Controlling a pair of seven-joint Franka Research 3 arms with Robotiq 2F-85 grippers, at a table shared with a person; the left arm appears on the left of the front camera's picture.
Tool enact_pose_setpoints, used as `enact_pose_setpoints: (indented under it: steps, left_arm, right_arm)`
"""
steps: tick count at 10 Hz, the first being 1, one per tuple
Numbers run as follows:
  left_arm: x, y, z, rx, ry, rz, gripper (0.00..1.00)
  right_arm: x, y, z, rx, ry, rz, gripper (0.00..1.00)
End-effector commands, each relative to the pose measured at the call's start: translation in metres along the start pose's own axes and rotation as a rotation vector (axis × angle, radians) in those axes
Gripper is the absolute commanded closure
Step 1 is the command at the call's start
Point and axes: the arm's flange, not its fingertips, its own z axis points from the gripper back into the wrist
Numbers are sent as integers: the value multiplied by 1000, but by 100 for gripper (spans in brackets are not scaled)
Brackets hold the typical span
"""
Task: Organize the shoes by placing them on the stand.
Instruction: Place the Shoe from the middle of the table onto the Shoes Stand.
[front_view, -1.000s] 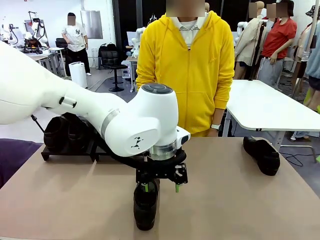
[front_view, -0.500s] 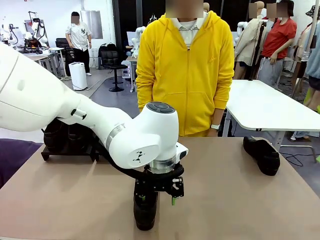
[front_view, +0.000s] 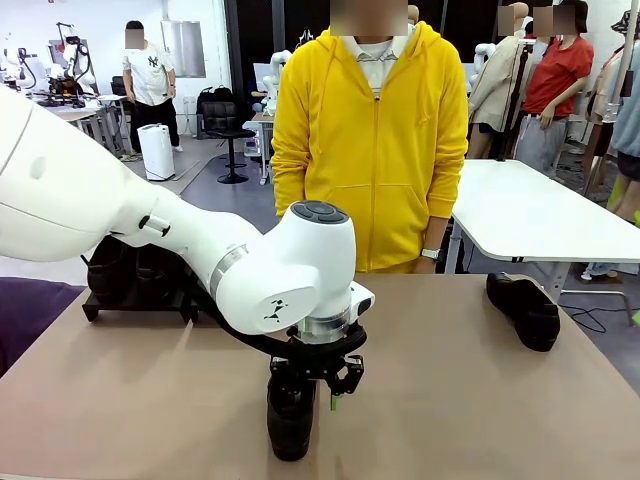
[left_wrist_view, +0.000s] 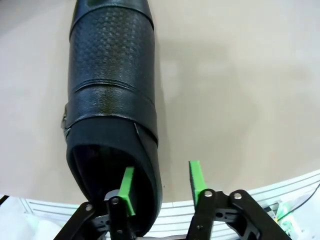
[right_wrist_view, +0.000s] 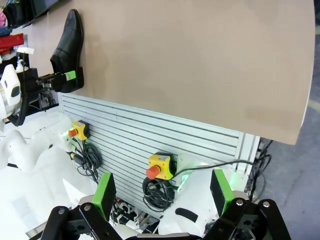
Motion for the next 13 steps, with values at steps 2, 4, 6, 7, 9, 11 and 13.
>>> enact_pose_setpoints:
  steps: [2,4,6,7,9,11,13]
  left_arm:
    - [-9,8,3,11,-31,22,100]
    - [-11,10,4,21,-32,19,100]
    - [-11,14,-1,40,-19,19,100]
    - [-11,15,-1,43,-18,21,100]
    - [-8,23,19,33,-37,16,100]
    - [-14,45,101,45,-94,-173,100]
    - [-21,88,158,35,-205,-137,100]
  right_arm:
    - [-2,-2,-1,-11,6,8,0]
    - [-2,-2,-1,-11,6,8,0]
    - [-2,-2,-1,-11,6,8,0]
    - [-2,-2,-1,-11,6,8,0]
    - [-2,-2,-1,-11,6,8,0]
    - [-2,-2,-1,-11,6,8,0]
    - [-2,-2,-1,-11,6,8,0]
